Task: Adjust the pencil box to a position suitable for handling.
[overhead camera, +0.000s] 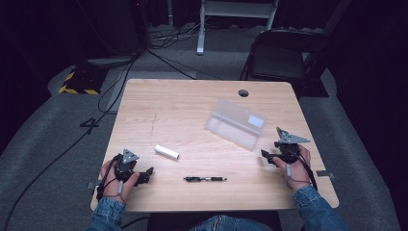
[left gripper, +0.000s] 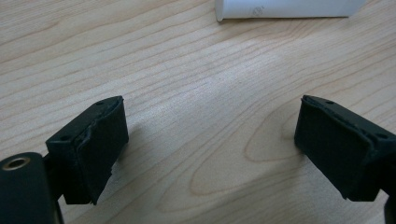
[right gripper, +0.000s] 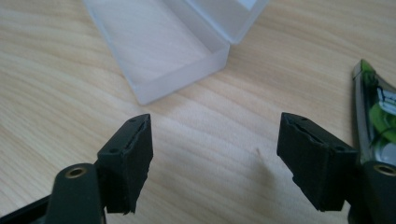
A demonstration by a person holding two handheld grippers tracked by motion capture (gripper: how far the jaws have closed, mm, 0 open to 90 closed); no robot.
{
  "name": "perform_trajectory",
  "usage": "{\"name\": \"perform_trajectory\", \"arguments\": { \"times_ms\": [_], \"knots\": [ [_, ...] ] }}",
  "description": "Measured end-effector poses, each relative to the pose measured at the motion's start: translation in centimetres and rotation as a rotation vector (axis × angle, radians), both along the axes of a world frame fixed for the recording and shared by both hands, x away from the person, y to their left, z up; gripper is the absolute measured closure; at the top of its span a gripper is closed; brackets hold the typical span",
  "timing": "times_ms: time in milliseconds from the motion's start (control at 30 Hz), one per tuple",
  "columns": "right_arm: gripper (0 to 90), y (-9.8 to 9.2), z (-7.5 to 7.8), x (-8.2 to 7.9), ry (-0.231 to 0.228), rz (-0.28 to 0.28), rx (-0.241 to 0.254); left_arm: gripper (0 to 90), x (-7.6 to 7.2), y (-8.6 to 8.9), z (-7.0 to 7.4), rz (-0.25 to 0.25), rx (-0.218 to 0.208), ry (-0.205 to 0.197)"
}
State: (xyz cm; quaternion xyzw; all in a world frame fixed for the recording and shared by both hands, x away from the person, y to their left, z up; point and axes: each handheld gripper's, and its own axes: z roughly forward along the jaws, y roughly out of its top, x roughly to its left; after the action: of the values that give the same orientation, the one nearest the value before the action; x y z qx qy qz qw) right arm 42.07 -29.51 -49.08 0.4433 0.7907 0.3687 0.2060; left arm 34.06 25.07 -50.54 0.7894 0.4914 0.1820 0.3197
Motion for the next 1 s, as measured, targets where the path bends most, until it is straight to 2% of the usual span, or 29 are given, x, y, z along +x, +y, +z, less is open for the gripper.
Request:
{"name": "perform_trajectory", "arguments": {
  "times_ms": [133, 333, 467, 633, 700, 1000],
  "knots": [
    [29.4, 0.7, 0.7, 0.6, -0.002, -0.013, 0.045, 10.1, 0.0, 0.0, 0.0, 0.0, -0.001, 0.0],
    [30.1, 2.3, 1.0, 2.0, -0.007, -0.038, 0.072, 8.8, 0.2, 0.0, 0.0, -0.008, 0.006, 0.0],
    [30.2, 3.5, 0.4, 3.2, -0.001, -0.049, 0.06, 8.5, 0.3, 0.0, 0.0, -0.007, 0.0, 0.002],
    [33.0, 4.3, -0.5, 3.9, 0.031, -0.05, 0.03, 7.7, 0.4, -0.1, 0.0, -0.007, -0.001, 0.005],
    [32.7, 4.4, -0.8, 4.0, 0.046, -0.033, 0.007, 7.6, 0.4, -0.1, 0.0, -0.007, -0.001, 0.005],
    [36.2, 4.7, -0.9, 3.8, 0.051, 0.024, 0.0, 7.6, 0.4, -0.1, 0.0, -0.007, 0.0, 0.005]
  ]
}}
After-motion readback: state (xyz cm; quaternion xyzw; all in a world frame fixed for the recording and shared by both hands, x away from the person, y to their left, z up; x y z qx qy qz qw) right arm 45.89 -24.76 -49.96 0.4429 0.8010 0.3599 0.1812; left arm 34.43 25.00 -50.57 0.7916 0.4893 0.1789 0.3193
